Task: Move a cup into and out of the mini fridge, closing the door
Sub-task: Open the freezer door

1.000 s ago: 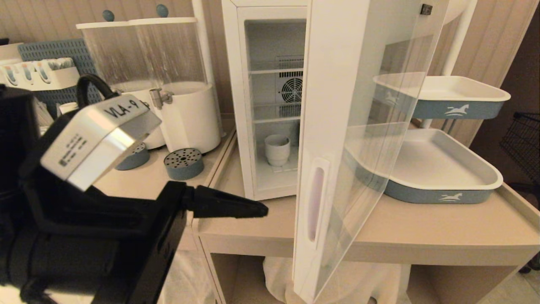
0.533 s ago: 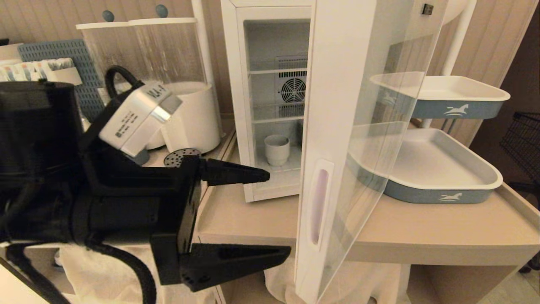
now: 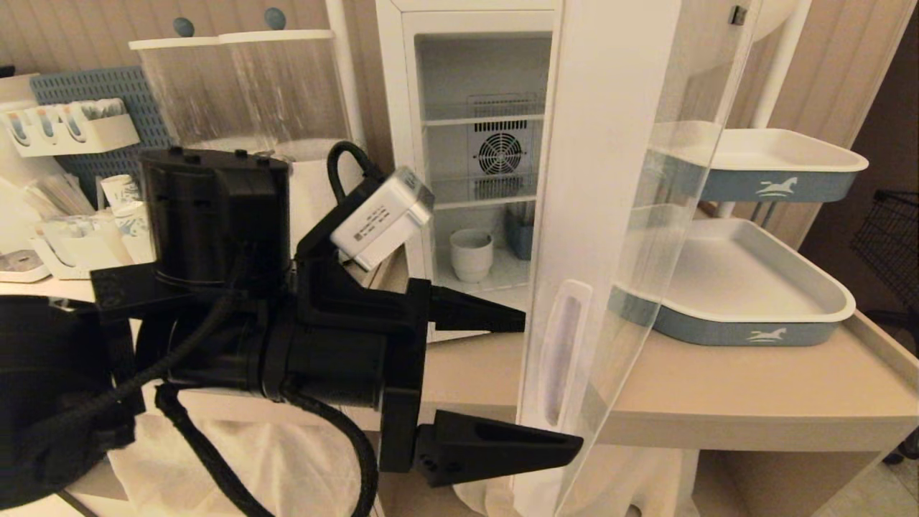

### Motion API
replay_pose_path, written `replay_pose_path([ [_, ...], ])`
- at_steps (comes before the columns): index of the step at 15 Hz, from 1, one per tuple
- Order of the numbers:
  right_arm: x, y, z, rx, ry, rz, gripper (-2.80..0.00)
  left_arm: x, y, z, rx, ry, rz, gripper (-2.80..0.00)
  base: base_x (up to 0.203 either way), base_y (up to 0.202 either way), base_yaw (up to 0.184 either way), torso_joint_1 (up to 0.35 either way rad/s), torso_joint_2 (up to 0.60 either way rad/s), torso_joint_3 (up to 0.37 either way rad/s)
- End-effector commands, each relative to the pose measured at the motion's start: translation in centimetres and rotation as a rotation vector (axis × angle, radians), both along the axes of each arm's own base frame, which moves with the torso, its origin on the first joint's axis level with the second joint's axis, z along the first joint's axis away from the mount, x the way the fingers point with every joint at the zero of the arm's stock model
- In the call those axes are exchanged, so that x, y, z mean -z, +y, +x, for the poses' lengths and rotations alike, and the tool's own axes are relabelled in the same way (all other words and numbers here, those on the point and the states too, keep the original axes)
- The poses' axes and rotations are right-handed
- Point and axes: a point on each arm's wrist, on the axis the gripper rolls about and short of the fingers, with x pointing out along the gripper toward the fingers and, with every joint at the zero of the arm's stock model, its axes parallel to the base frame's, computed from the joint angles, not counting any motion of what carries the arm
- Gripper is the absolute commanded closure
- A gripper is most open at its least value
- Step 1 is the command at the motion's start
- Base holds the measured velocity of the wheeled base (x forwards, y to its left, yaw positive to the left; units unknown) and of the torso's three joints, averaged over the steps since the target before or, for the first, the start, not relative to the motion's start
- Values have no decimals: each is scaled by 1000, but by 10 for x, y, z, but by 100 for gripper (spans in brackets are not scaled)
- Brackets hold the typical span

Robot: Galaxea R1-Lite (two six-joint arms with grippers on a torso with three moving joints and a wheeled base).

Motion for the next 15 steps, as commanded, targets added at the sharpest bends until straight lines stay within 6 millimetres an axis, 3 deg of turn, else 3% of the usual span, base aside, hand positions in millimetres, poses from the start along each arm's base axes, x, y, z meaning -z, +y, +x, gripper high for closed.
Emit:
replay_pose_path([
  [1, 0, 0, 0, 1, 2, 0, 0, 2, -7, 0, 22, 16, 3, -280, 0, 0, 0, 0, 0, 0],
  [5, 0, 0, 0, -1, 0, 1, 0, -16, -34, -39, 173, 73, -34, -280, 0, 0, 0, 0, 0, 0],
  [7, 0, 0, 0, -1, 0, 1, 0, -34, -28, -75, 274, 62, -80, -280, 0, 0, 0, 0, 0, 0],
  [9, 0, 0, 0, -1, 0, 0, 0, -39, -20, -96, 334, 54, -94, -280, 0, 0, 0, 0, 0, 0],
  [12, 0, 0, 0, -1, 2, 0, 0, -34, -12, -98, 313, 59, -84, -280, 0, 0, 0, 0, 0, 0],
  [15, 0, 0, 0, -2, 2, 0, 0, -20, 14, -83, 73, 64, -52, -280, 0, 0, 0, 0, 0, 0],
])
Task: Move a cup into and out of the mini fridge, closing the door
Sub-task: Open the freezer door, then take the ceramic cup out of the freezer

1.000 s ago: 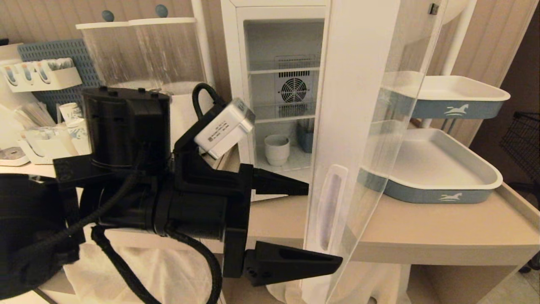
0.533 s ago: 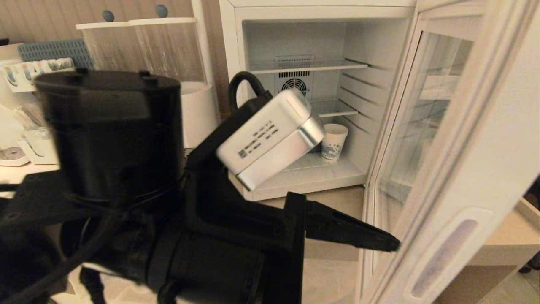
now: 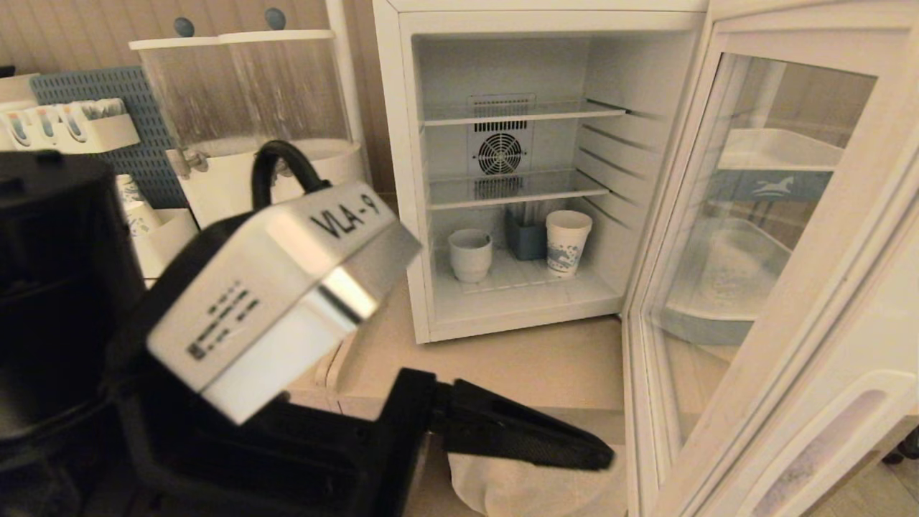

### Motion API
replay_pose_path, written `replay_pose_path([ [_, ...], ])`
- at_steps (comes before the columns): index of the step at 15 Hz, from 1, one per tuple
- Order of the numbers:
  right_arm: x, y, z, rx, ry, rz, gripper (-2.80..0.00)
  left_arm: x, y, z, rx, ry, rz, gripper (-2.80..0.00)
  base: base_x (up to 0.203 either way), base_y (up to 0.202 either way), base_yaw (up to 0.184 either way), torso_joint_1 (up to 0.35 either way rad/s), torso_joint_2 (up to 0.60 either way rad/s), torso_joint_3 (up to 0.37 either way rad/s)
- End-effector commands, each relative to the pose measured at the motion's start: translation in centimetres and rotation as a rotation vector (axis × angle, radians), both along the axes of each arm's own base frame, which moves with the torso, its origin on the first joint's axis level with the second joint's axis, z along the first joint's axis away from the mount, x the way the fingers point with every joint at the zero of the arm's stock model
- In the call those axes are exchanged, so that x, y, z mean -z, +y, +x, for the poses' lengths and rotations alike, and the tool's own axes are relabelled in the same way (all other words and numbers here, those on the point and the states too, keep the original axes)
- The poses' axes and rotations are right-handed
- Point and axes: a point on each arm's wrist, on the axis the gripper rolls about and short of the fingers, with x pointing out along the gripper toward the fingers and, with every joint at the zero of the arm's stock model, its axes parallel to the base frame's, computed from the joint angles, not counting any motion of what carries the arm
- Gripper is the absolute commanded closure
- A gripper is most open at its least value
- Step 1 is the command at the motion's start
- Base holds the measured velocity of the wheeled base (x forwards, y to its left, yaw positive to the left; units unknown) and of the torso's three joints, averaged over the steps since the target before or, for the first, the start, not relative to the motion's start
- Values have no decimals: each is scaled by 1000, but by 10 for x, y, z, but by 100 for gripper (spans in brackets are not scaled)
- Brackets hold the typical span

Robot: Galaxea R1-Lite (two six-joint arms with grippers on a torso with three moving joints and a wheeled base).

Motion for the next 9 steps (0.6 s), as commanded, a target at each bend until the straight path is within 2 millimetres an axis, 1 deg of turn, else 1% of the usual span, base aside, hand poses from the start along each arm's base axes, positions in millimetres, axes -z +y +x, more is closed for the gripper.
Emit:
replay_pose_path([
  [1, 0, 0, 0, -1, 0, 0, 0, -2, 20, 6, -154, -18, -7, -280, 0, 0, 0, 0, 0, 0],
  [3, 0, 0, 0, 1, 0, -1, 0, -4, 40, 18, -376, -31, 7, -280, 0, 0, 0, 0, 0, 0],
  [4, 0, 0, 0, 1, 0, -1, 0, -5, 51, 21, -492, -41, 16, -280, 0, 0, 0, 0, 0, 0],
  [6, 0, 0, 0, 1, 0, -1, 0, -5, 69, 15, -698, -56, 46, -280, 0, 0, 0, 0, 0, 0],
  [9, 0, 0, 0, 1, 0, -1, 0, 0, 91, 3, -988, -93, 83, -280, 0, 0, 0, 0, 0, 0],
])
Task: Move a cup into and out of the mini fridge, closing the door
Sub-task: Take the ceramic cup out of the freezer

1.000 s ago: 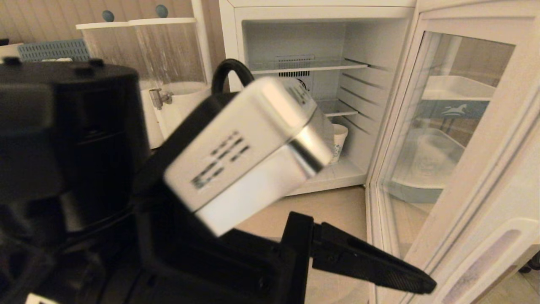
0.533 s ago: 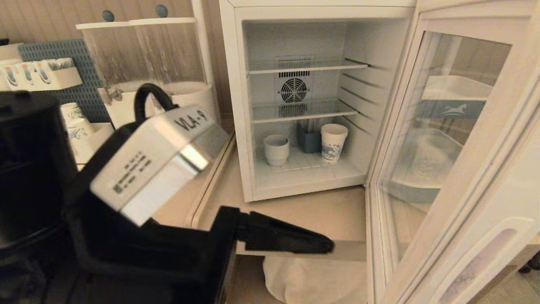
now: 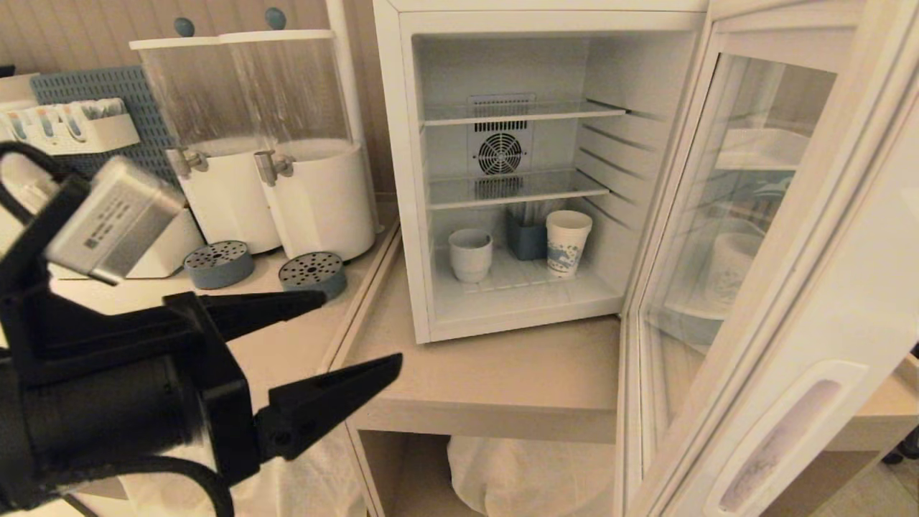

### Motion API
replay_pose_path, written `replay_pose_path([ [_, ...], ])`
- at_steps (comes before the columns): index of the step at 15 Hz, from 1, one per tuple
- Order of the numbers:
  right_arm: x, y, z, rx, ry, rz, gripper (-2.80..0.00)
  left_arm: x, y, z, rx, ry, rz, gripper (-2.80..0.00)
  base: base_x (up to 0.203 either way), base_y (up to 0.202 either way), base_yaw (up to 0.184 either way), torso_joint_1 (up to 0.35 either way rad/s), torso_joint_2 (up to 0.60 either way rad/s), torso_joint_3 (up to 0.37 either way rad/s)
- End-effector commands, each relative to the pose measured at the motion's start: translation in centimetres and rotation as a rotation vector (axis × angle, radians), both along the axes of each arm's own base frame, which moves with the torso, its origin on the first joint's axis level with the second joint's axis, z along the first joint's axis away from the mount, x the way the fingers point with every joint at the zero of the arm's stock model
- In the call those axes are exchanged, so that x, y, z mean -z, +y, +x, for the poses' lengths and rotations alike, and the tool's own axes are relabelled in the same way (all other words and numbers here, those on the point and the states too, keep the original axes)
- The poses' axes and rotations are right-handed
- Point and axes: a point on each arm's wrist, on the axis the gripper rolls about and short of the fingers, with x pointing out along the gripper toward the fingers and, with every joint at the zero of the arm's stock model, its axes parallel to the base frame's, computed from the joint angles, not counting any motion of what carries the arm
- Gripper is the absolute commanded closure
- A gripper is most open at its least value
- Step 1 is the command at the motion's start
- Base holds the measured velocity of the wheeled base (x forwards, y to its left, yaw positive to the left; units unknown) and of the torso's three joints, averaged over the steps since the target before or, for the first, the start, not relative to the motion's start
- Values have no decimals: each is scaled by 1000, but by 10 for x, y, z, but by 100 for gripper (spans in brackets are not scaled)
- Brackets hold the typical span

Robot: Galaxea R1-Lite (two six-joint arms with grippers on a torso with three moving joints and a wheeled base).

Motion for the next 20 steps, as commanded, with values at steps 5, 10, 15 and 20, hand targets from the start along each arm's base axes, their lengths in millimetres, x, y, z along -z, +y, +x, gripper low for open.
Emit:
replay_pose_path([
  [5, 0, 0, 0, 2, 0, 1, 0, -6, 42, -10, -684, -111, 170, 0, 0, 0, 0, 0, 0, 0],
  [10, 0, 0, 0, 1, -1, 1, 0, -20, 85, -45, -908, -220, 213, 0, 0, 0, 0, 0, 0, 0],
  [15, 0, 0, 0, 1, 0, 1, 0, 5, 137, -172, -1220, -287, 210, 0, 0, 0, 0, 0, 0, 0],
  [20, -1, 0, 0, 2, -4, 4, 0, 16, 121, -269, -910, -123, 17, 0, 0, 0, 0, 0, 0, 0],
])
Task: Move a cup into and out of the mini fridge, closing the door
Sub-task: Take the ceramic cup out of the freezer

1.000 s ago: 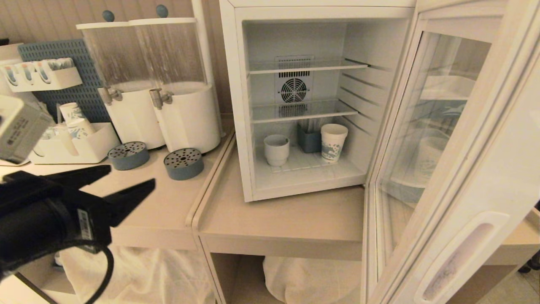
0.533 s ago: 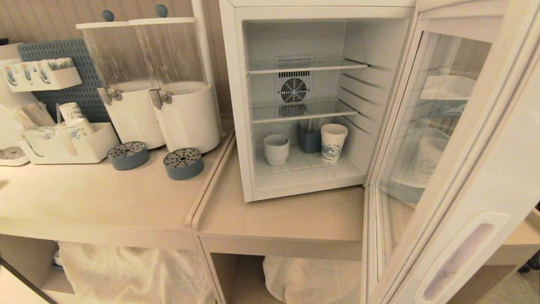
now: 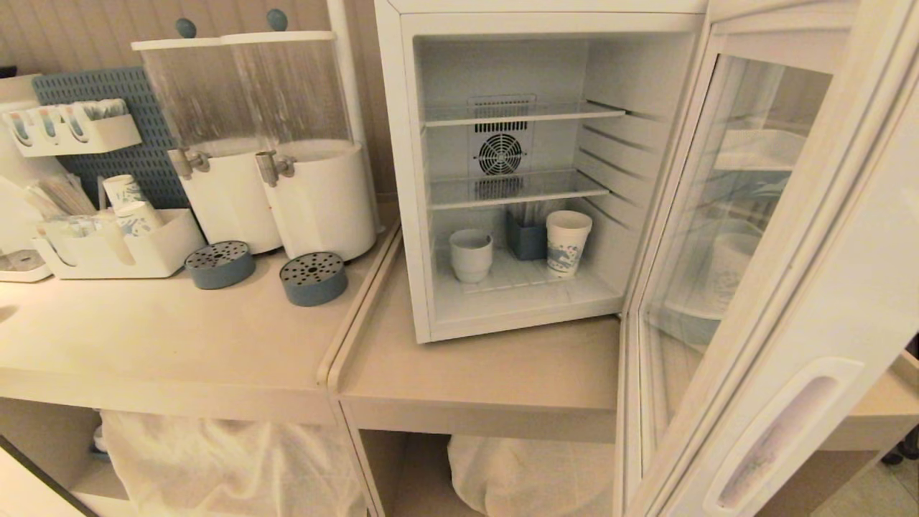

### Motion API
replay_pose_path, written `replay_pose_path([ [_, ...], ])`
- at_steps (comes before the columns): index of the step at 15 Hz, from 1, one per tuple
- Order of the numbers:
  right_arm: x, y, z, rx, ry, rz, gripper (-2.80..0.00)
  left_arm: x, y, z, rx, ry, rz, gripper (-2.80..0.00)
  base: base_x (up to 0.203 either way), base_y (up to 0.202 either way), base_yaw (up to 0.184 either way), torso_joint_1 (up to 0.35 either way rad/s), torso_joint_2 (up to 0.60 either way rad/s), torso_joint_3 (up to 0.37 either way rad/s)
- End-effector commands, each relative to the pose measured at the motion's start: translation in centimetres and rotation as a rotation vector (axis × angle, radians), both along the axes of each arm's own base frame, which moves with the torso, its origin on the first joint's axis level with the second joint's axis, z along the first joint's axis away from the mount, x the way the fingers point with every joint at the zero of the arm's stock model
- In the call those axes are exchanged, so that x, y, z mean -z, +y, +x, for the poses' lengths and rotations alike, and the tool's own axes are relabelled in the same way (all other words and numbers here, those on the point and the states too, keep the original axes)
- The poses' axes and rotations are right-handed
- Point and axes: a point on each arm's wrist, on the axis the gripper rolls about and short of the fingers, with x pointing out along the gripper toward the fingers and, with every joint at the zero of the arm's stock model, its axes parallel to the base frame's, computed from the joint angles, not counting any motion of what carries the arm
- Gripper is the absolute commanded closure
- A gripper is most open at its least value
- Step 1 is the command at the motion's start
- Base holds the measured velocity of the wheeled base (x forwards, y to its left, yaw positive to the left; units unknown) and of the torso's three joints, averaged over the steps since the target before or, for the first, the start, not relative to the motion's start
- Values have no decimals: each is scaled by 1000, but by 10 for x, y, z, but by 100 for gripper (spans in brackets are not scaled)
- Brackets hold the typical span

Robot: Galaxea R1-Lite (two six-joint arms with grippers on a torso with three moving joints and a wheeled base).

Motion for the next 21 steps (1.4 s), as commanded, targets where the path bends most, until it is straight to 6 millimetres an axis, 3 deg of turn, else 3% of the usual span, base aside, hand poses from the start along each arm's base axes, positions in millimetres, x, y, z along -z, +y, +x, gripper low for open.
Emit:
replay_pose_path([
  [1, 0, 0, 0, -2, -1, -2, 0, 20, -8, -53, 159, 42, -73, 0, 0, 0, 0, 0, 0, 0],
  [2, 0, 0, 0, -2, 3, -2, 0, 31, -10, -79, 239, 4, -46, 0, 0, 0, 0, 0, 0, 0],
  [4, 0, 0, 0, 0, 10, -1, 0, 61, -15, -109, 388, 6, 40, 0, 0, 0, 0, 0, 0, 0],
  [5, 0, 0, 0, 0, 10, -1, 0, 79, -17, -118, 470, 79, 69, 0, 0, 0, 0, 0, 0, 0],
  [7, 1, 0, 0, 0, 11, -1, 0, 87, -19, -116, 533, 123, -37, 0, 0, 0, 0, 0, 0, 0],
  [9, 1, 0, 0, 0, 10, -1, 0, 84, -18, -96, 474, 119, -120, 0, 0, 0, 0, 0, 0, 0],
  [12, 0, 0, 0, -1, 8, 1, 0, 82, -15, -33, 336, 47, -136, 0, 0, 0, 0, 0, 0, 0],
  [14, 0, 0, 0, 0, 7, 2, 0, 99, -13, 23, 267, -17, -122, 0, 0, 0, 0, 0, 0, 0],
  [16, 0, 0, 0, -1, 5, 4, 0, 130, -12, 65, 220, -43, -83, 0, 0, 0, 0, 0, 0, 0],
  [18, 0, 0, 0, -1, 4, 4, 0, 165, -11, 89, 197, -21, -38, 0, 0, 0, 0, 0, 0, 0],
  [21, 0, 0, 0, -1, 3, 4, 0, 183, -12, 98, 232, -21, 17, 0, 0, 0, 0, 0, 0, 0],
])
